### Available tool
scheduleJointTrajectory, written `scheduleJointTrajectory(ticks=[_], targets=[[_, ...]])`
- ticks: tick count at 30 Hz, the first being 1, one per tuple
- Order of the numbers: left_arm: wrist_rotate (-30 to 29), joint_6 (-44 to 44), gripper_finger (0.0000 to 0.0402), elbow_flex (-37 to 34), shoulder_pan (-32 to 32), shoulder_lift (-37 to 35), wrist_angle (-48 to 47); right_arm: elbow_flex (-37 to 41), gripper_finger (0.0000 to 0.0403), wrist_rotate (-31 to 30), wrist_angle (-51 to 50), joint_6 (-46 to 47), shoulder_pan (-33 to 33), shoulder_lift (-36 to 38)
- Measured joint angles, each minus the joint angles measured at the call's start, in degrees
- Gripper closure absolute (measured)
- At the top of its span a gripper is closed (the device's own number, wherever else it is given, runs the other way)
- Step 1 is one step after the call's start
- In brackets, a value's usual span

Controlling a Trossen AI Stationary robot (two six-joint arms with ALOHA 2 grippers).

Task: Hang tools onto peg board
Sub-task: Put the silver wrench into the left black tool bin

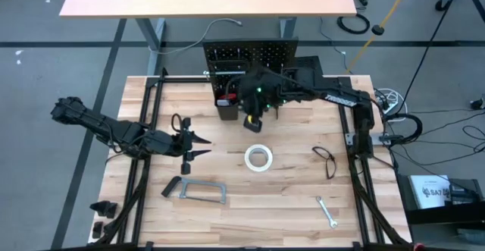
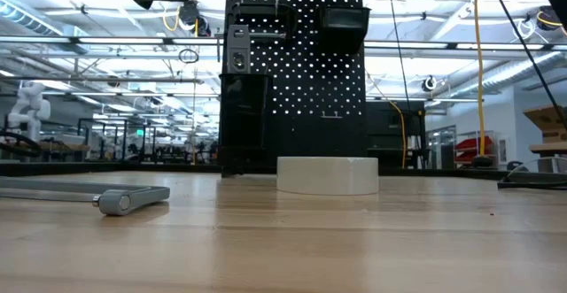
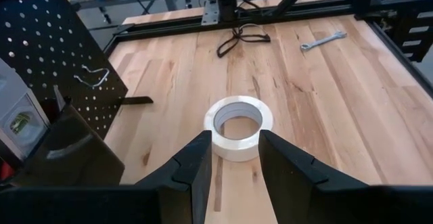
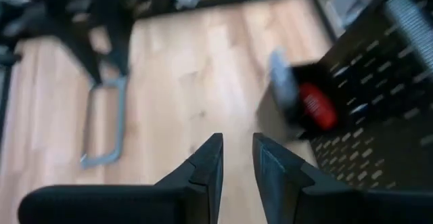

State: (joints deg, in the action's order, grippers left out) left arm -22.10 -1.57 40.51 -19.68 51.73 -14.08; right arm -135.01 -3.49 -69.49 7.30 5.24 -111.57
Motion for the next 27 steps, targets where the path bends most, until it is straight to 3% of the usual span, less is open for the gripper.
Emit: scheduleJointTrajectory(ticks=[9, 13, 22, 27], targets=[[4.4, -0.8, 0.0275, 0.0, 0.0, 0.0, 2.5, 0.0, 0.0330, 0.5, -13.8, 6.0, -9.2, 0.0], [5.5, -0.7, 0.0275, 0.0, 0.0, 0.0, 3.0, 0.0, 0.0330, -3.4, -18.3, 9.6, -14.6, 0.0], [5.7, 0.0, 0.0275, 0.0, -1.7, 0.1, 4.1, 0.0, 0.0330, -8.2, -20.4, 18.6, -24.7, -0.1], [8.6, 3.4, 0.0275, 0.0, -3.2, 2.8, 10.5, 0.9, 0.0330, -9.7, -20.3, 24.1, -29.1, -0.1]])
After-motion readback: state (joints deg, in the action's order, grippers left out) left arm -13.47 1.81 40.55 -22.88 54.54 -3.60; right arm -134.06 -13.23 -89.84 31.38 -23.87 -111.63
